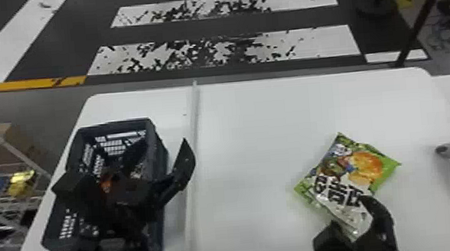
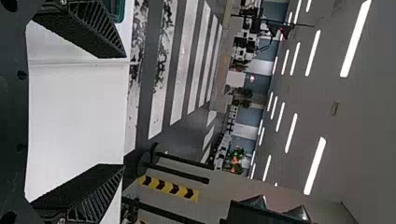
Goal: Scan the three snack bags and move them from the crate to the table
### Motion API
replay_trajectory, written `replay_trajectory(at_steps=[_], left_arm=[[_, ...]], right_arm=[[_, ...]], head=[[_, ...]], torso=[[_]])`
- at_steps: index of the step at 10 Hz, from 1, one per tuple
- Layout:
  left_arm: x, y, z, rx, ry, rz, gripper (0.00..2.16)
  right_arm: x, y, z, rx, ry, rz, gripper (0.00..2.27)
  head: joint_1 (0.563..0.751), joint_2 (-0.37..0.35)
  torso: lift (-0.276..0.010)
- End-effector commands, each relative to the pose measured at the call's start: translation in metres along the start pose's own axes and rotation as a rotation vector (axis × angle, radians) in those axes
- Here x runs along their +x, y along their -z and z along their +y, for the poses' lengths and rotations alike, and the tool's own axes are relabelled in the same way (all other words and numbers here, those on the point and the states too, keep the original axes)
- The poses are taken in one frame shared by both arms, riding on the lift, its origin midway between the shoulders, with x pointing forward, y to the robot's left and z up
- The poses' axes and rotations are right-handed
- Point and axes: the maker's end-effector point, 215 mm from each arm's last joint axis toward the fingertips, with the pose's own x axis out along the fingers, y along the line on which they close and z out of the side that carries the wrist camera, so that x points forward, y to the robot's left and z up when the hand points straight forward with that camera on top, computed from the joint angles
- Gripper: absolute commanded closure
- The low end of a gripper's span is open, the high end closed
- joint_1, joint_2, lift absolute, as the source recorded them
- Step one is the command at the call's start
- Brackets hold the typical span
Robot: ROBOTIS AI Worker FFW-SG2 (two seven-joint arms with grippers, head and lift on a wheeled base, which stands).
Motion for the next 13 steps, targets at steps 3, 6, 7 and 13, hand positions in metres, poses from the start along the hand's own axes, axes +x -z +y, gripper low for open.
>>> replay_trajectory(at_steps=[3,6,7,13], left_arm=[[0.002,0.005,-0.001,-0.015,0.012,0.010,0.03],[0.003,0.008,-0.004,-0.027,0.027,0.013,0.03],[0.002,0.009,-0.006,-0.027,0.035,0.017,0.03],[0.001,0.009,-0.022,-0.030,0.061,0.015,0.03]], right_arm=[[0.008,-0.003,0.002,-0.054,-0.004,0.006,2.24],[0.003,-0.010,-0.009,0.017,-0.002,-0.051,2.24],[-0.004,-0.021,-0.024,0.081,0.011,-0.095,2.24],[-0.048,-0.085,-0.170,1.161,-0.127,-0.398,2.24]], head=[[0.695,0.043],[0.695,0.046],[0.695,0.041],[0.695,0.005]], torso=[[-0.062],[-0.062],[-0.062],[-0.062]])
